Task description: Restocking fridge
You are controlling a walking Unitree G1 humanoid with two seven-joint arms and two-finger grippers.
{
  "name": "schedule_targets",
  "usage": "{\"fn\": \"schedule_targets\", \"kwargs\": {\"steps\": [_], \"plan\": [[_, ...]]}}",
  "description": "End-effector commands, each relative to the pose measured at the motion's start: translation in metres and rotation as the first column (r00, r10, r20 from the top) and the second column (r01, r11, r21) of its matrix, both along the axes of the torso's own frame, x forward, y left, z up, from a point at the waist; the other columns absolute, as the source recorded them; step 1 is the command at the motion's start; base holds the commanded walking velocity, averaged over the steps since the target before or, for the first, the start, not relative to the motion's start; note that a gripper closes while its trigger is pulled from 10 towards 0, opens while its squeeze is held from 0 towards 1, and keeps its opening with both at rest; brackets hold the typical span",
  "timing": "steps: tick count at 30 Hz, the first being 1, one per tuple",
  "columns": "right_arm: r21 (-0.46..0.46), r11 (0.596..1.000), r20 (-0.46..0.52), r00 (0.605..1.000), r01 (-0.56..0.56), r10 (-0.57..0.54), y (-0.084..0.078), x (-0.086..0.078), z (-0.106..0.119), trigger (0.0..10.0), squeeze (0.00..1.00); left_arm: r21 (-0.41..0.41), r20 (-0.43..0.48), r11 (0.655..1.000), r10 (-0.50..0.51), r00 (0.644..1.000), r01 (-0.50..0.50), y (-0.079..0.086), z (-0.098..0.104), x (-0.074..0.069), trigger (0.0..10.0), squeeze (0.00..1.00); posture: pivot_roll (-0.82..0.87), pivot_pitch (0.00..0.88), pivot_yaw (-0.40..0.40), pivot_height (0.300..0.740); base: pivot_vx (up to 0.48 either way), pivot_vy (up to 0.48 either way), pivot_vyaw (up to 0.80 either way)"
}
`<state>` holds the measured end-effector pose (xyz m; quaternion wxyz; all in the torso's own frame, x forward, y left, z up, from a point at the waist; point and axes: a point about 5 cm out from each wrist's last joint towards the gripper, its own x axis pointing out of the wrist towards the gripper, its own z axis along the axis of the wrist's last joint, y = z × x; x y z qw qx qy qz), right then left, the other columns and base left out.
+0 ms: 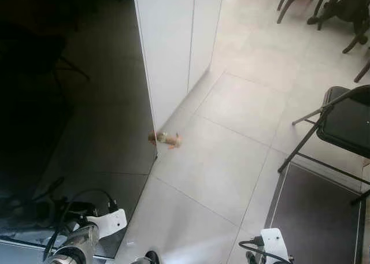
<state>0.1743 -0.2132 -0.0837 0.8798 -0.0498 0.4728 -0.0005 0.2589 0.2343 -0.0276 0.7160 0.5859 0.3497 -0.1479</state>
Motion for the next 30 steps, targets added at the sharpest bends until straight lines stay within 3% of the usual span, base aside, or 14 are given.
{"fn": "schedule_targets", "kwargs": {"steps": [1,6,19,24,30], "plan": [[0.010,1.000,-0.022,1.000,0.015,-0.015,0.000,-0.006,-0.003,10.0,0.00,0.051,0.077,0.997,0.058,0.995,-0.062,0.020,0.015,0.010,10.0,0.00,-0.09,0.170,-0.004,0.740,0.000,0.000,0.00],[0.012,1.000,-0.023,1.000,0.016,-0.016,0.001,-0.006,-0.003,10.0,0.00,0.054,0.115,0.994,0.089,0.989,-0.096,0.025,0.020,0.013,10.0,0.00,-0.09,0.169,-0.004,0.740,0.000,0.000,0.00],[0.013,1.000,-0.023,1.000,0.017,-0.017,0.000,-0.006,-0.003,10.0,0.00,-0.040,0.252,0.974,0.228,0.941,-0.225,0.034,0.035,0.025,10.0,0.00,-0.10,0.167,-0.006,0.740,0.000,0.000,0.00],[0.013,1.000,-0.021,1.000,0.019,-0.019,0.000,-0.006,-0.003,10.0,0.00,-0.076,0.332,0.959,0.283,0.900,-0.274,0.042,0.047,0.032,10.0,0.00,-0.10,0.165,-0.007,0.740,0.000,0.000,0.00],[0.015,1.000,-0.021,1.000,0.016,-0.016,0.000,-0.005,-0.003,10.0,0.00,-0.160,0.414,0.921,0.390,0.822,-0.356,0.052,0.060,0.038,10.0,0.00,-0.09,0.163,-0.008,0.740,0.000,0.000,0.00]]}}
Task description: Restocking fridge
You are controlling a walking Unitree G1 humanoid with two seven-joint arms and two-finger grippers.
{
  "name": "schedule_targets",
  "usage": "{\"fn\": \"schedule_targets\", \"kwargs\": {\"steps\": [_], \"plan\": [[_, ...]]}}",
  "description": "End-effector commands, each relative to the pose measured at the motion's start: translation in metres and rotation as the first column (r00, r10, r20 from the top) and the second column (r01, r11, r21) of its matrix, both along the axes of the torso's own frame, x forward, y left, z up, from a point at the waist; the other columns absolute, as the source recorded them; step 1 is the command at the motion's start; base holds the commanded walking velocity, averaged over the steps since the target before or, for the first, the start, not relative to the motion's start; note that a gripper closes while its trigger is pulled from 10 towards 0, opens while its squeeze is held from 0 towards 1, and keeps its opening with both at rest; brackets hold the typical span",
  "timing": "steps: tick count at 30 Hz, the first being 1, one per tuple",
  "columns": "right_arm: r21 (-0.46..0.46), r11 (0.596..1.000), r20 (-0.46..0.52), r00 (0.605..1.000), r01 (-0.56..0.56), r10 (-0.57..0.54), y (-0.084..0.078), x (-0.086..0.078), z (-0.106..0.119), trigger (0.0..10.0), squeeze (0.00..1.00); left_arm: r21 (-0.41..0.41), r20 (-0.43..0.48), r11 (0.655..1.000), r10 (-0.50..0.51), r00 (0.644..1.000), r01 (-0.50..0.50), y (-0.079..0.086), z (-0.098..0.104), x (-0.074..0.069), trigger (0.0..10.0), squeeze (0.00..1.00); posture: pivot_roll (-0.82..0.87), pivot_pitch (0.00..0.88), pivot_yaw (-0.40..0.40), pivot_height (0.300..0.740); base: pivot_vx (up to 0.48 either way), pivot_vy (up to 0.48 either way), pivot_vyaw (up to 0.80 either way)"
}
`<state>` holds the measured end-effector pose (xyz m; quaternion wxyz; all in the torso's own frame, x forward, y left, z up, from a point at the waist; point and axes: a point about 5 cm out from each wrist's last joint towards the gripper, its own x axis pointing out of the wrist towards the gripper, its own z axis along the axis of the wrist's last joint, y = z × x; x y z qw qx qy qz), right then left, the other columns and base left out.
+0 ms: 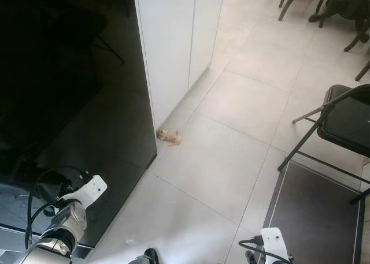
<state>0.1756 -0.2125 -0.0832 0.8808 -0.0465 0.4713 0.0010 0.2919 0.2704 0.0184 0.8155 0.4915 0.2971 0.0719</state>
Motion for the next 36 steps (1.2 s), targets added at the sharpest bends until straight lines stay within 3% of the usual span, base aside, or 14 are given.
{"fn": "schedule_targets", "kwargs": {"steps": [1,4,16,23,28,36], "plan": [[0.008,1.000,-0.024,1.000,0.015,-0.015,0.000,-0.007,-0.003,10.0,0.00,0.042,0.106,0.996,0.070,0.992,-0.075,0.018,0.020,0.007,10.0,0.00,-0.09,0.162,-0.008,0.740,0.000,0.000,0.00],[0.009,1.000,-0.023,1.000,0.016,-0.016,0.000,-0.006,-0.003,10.0,0.00,0.045,0.161,0.995,0.084,0.983,-0.093,0.020,0.027,0.012,10.0,0.00,-0.10,0.161,-0.007,0.740,0.000,0.000,0.00],[0.011,1.000,-0.020,1.000,0.021,-0.021,0.000,-0.006,-0.003,10.0,0.00,0.062,0.217,0.990,0.113,0.969,-0.130,0.030,0.034,0.012,10.0,0.00,-0.09,0.156,-0.007,0.740,0.000,0.000,0.00],[0.012,1.000,-0.019,1.000,0.021,-0.021,0.000,-0.006,-0.003,10.0,0.00,-0.004,0.285,0.982,0.185,0.940,-0.191,0.032,0.040,0.013,10.0,0.00,-0.09,0.155,-0.008,0.740,0.000,0.000,0.00],[0.013,1.000,-0.019,1.000,0.021,-0.021,0.000,-0.006,-0.003,10.0,0.00,-0.107,0.333,0.971,0.238,0.912,-0.214,0.024,0.041,0.017,10.0,0.00,-0.10,0.155,-0.009,0.740,0.000,0.000,0.00],[0.018,1.000,-0.021,1.000,0.019,-0.018,0.001,-0.006,-0.003,10.0,0.00,-0.091,0.295,0.983,0.182,0.938,-0.162,0.011,0.028,0.013,10.0,0.00,-0.10,0.153,-0.005,0.740,0.000,0.000,0.00]]}}
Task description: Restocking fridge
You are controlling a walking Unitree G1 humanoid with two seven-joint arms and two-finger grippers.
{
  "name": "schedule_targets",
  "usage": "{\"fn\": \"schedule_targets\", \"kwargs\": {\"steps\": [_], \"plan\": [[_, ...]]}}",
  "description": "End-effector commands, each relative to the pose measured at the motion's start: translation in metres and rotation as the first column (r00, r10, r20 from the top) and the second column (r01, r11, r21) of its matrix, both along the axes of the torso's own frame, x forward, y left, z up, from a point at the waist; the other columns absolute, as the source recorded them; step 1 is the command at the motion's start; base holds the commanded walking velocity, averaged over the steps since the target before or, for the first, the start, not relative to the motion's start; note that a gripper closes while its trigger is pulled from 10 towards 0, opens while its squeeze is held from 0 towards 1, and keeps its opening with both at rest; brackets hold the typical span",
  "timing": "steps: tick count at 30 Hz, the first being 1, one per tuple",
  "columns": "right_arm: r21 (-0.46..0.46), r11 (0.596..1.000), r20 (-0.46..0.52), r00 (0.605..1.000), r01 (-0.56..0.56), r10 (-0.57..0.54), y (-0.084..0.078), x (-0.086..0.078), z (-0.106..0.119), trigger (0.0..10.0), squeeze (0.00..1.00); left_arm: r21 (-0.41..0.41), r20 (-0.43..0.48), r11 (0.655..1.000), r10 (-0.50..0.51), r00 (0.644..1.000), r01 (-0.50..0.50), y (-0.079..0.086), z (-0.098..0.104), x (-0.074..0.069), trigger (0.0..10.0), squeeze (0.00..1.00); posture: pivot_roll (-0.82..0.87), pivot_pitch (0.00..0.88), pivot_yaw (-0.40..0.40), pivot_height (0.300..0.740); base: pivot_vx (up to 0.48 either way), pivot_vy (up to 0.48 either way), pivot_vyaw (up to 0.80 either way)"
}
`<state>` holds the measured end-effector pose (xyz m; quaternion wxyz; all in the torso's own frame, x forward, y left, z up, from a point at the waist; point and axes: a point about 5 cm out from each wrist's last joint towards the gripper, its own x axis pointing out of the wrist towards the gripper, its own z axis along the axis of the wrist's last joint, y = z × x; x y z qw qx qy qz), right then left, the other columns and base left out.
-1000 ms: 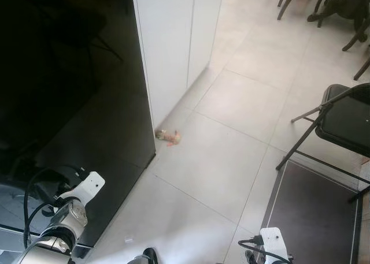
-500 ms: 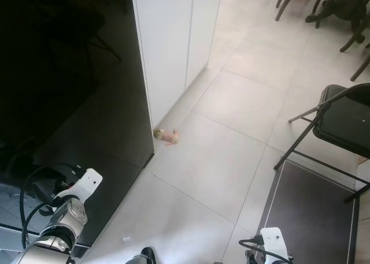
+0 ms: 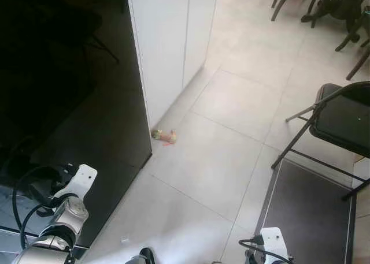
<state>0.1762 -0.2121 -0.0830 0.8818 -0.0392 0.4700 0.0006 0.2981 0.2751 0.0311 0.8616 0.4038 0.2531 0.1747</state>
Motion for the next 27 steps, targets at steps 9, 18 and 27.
{"fn": "schedule_targets", "kwargs": {"steps": [9,18,27], "plan": [[0.009,1.000,-0.024,1.000,0.012,-0.012,0.001,-0.006,-0.003,10.0,0.00,0.059,0.107,0.997,0.049,0.993,-0.056,0.016,0.018,0.004,10.0,0.00,-0.09,0.151,-0.003,0.740,0.000,0.000,0.00],[0.010,1.000,-0.025,1.000,0.012,-0.011,0.001,-0.007,-0.003,10.0,0.00,0.022,0.050,0.999,0.025,0.998,-0.026,0.007,0.007,0.001,10.0,0.00,-0.10,0.150,-0.004,0.740,0.000,0.000,0.00],[0.013,1.000,-0.029,1.000,0.010,-0.010,0.001,-0.007,-0.004,10.0,0.00,-0.286,-0.172,0.911,-0.352,0.920,0.296,-0.053,-0.036,-0.013,10.0,0.00,-0.10,0.152,-0.002,0.740,0.000,0.000,0.00]]}}
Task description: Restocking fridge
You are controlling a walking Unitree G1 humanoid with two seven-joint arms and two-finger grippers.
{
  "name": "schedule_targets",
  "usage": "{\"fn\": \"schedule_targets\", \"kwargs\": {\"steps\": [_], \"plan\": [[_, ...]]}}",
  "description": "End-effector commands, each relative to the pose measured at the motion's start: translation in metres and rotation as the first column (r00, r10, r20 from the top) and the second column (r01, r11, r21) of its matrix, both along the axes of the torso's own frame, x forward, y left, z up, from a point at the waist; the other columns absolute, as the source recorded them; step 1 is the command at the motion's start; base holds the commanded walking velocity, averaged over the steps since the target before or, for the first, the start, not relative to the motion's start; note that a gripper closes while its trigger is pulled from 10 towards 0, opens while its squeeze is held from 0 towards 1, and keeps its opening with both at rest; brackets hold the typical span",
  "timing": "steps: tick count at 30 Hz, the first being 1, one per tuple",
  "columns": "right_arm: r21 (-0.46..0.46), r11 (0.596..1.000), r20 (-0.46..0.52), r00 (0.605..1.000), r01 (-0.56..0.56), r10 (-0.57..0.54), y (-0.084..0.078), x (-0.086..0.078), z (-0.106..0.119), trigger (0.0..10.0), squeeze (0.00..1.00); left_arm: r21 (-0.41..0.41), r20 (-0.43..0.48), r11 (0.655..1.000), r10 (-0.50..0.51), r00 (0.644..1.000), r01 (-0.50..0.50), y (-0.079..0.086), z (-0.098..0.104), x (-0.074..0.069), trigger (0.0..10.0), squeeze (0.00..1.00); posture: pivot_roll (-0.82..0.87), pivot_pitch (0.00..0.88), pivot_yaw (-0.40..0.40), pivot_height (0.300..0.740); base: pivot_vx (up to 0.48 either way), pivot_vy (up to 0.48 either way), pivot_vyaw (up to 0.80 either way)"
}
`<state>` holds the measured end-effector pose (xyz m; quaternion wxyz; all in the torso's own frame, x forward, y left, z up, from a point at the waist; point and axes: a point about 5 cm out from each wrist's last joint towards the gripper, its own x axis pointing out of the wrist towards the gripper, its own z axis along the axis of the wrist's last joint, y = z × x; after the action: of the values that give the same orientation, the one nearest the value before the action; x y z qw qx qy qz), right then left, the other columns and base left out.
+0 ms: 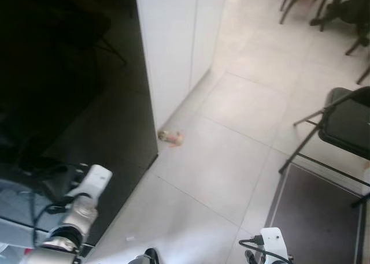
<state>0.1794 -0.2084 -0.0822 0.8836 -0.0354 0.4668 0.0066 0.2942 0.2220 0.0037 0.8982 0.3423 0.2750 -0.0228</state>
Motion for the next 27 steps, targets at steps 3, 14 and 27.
{"fn": "schedule_targets", "kwargs": {"steps": [3,14,27], "plan": [[0.001,1.000,-0.037,0.999,0.018,-0.018,-0.003,-0.010,-0.005,10.0,0.00,-0.053,-0.141,0.990,-0.138,0.980,0.132,-0.013,-0.021,-0.019,10.0,0.00,-0.10,0.152,-0.001,0.740,0.000,0.000,0.00],[-0.001,1.000,-0.039,0.999,0.023,-0.023,-0.003,-0.012,-0.005,10.0,0.00,-0.186,-0.236,0.982,-0.086,0.968,0.042,-0.024,-0.044,-0.042,10.0,0.00,-0.10,0.147,0.000,0.740,0.000,0.000,0.00],[0.001,0.999,-0.042,0.998,0.036,-0.036,-0.002,-0.014,-0.006,10.0,0.00,-0.385,-0.308,0.888,0.134,0.942,-0.252,-0.024,-0.059,-0.062,10.0,0.00,-0.11,0.132,0.004,0.740,0.000,0.000,0.00]]}}
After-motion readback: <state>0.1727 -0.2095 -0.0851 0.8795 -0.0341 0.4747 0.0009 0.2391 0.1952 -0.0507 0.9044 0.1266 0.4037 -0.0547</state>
